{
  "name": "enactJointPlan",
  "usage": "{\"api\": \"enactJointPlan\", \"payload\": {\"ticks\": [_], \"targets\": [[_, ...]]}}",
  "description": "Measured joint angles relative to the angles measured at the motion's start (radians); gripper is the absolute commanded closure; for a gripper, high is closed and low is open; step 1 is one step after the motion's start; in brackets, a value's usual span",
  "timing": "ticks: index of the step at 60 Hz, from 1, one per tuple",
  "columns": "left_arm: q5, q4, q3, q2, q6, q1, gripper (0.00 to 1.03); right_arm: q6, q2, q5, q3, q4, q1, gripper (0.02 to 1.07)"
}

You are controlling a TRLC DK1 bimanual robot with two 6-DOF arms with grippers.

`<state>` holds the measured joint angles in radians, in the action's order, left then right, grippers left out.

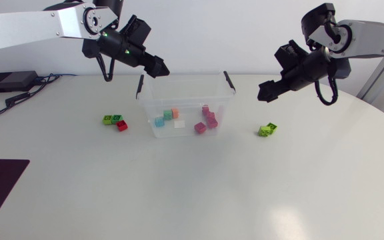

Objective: Pick up the duplo bricks and place them in the container

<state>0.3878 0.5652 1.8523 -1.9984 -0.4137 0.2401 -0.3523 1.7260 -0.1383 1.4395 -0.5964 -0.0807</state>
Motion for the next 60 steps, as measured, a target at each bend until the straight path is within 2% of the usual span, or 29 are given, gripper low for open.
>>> {"api": "enactJointPlan", "payload": {"ticks": [4, 13, 32, 46, 60], "targets": [[0.0, 0.0, 0.0, 0.0, 0.0, -0.024, 0.1, -0.008, 0.0, 0.0, -0.013, 0.011, 0.026, 0.07], [0.0, 0.0, -0.004, 0.019, 0.003, -0.131, 0.1, -0.055, 0.03, -0.02, -0.014, 0.036, 0.094, 0.07], [0.0, 0.002, -0.025, 0.055, -0.032, -0.325, 0.1, -0.432, 0.245, -0.061, 0.0, -0.052, 0.134, 0.07], [-0.005, -0.003, -0.06, 0.02, -0.031, -0.364, 0.1, -0.678, 0.275, -0.02, 0.152, -0.168, 0.093, 0.07], [-0.057, -0.113, -0.156, -0.032, -0.004, -0.363, 0.1, -0.808, 0.38, 0.016, 0.32, -0.323, 0.069, 0.09]]}}
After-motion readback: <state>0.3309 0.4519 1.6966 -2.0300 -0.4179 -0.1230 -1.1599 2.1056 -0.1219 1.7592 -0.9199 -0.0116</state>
